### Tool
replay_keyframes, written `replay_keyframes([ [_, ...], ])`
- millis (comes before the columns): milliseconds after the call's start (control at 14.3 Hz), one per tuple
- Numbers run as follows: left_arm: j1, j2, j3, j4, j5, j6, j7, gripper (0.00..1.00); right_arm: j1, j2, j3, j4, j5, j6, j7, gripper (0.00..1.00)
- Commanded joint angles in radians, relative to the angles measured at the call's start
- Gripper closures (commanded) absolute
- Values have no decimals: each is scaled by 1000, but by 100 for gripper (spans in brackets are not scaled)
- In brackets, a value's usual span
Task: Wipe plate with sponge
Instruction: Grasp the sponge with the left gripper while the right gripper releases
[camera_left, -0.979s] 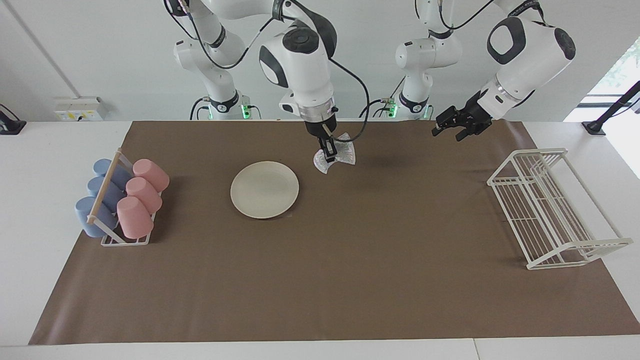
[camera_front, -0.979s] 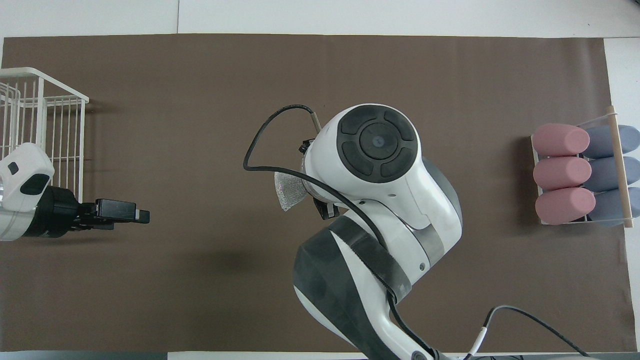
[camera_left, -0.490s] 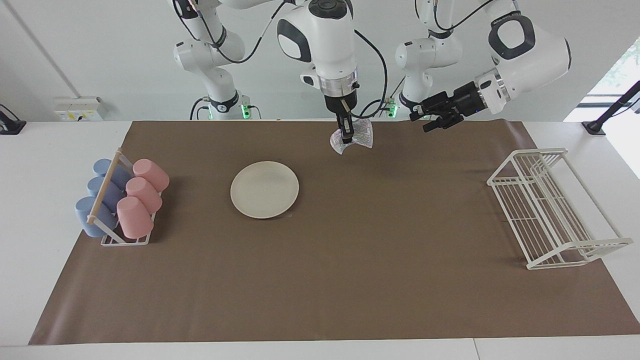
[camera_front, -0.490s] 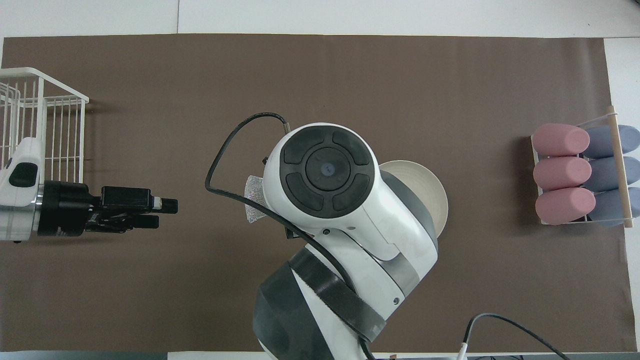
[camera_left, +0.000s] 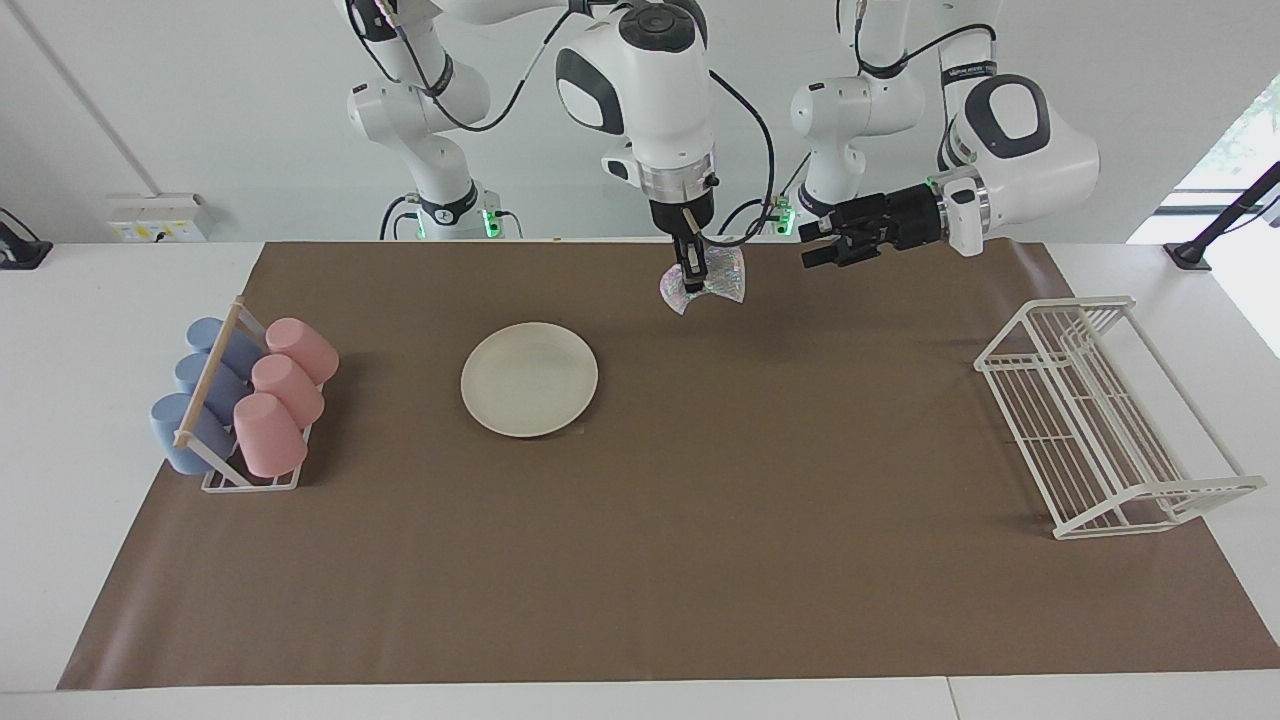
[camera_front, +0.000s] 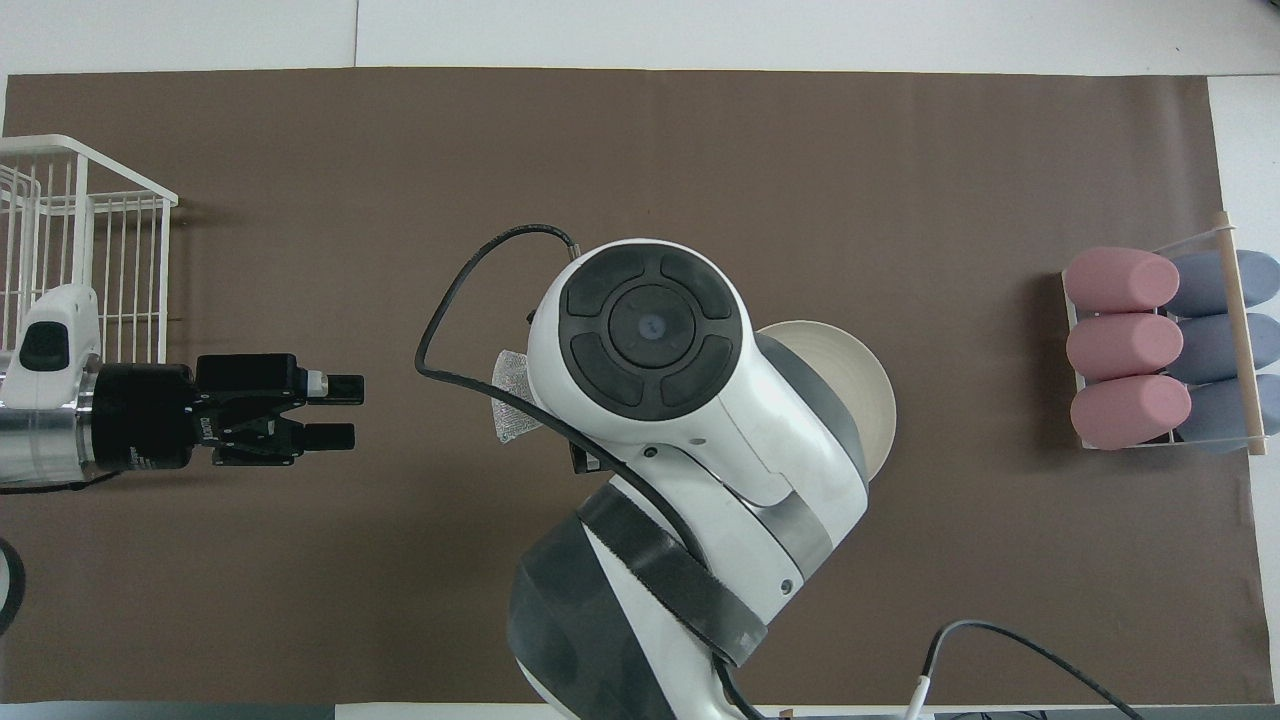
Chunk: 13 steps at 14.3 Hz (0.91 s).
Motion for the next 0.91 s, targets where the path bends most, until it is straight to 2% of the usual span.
replay_keyframes([
  [0,-97,45,6,-1,-83,80,36,0,-2,12,8,13,-26,10,21,100],
  [210,-188,57,6,-1,-118,175,32,0,-2,12,8,13,-26,10,21,100],
  [350,-189,58,6,2,-129,182,13,0,-2,11,8,13,-26,10,23,100],
  [420,-189,58,6,5,-130,183,-5,10,-2,12,8,13,-26,10,21,100],
  [490,-189,60,6,7,-130,183,-19,36,-2,11,8,13,-26,10,23,100],
  [560,-191,60,6,7,-130,183,-27,68,-2,11,8,13,-26,10,21,100],
  [630,-192,60,6,8,-130,185,-48,91,-2,11,8,13,-26,10,21,100],
  [699,-192,62,6,14,-130,186,-83,100,-2,12,8,13,-26,10,21,100],
  [839,-194,60,5,17,-130,206,-100,100,-3,11,8,13,-26,10,21,100],
])
